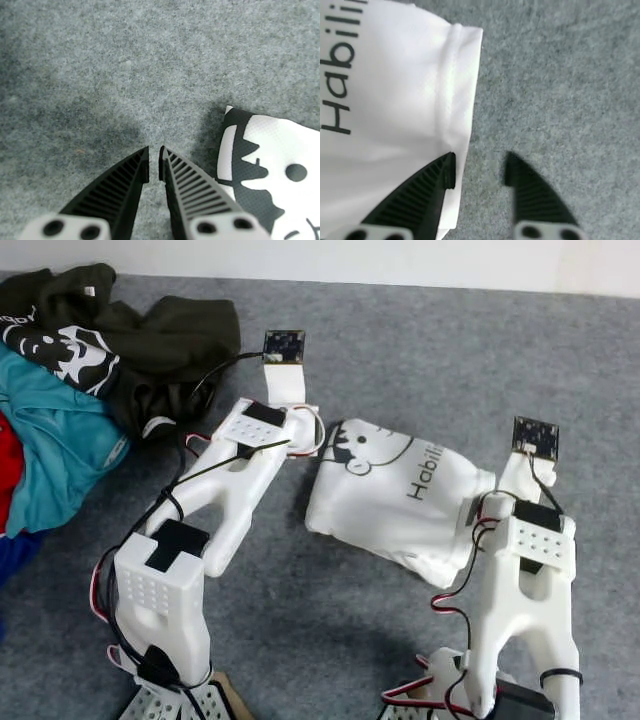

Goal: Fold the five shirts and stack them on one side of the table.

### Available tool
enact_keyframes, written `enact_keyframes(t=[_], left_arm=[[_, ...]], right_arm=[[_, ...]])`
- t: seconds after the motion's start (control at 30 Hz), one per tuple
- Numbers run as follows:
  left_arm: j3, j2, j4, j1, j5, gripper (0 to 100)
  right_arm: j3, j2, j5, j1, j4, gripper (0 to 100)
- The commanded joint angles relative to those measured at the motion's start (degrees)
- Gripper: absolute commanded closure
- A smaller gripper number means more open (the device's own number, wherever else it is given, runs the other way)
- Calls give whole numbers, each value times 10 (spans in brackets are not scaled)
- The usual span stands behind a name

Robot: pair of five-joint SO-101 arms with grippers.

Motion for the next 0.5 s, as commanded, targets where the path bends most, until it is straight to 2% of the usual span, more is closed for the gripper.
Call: enact_keyframes(t=[0.0,0.27,0.37,0.47], left_arm=[[-24,-1,1,-6,3,927],[-25,-1,1,-5,3,927],[-25,-1,1,-5,3,927],[-25,-1,1,-5,3,927]], right_arm=[[-35,-15,4,-19,-7,763],[-65,-7,-36,-37,-16,760],[-71,25,-37,-58,-20,760],[-72,83,-69,-73,-51,760]])
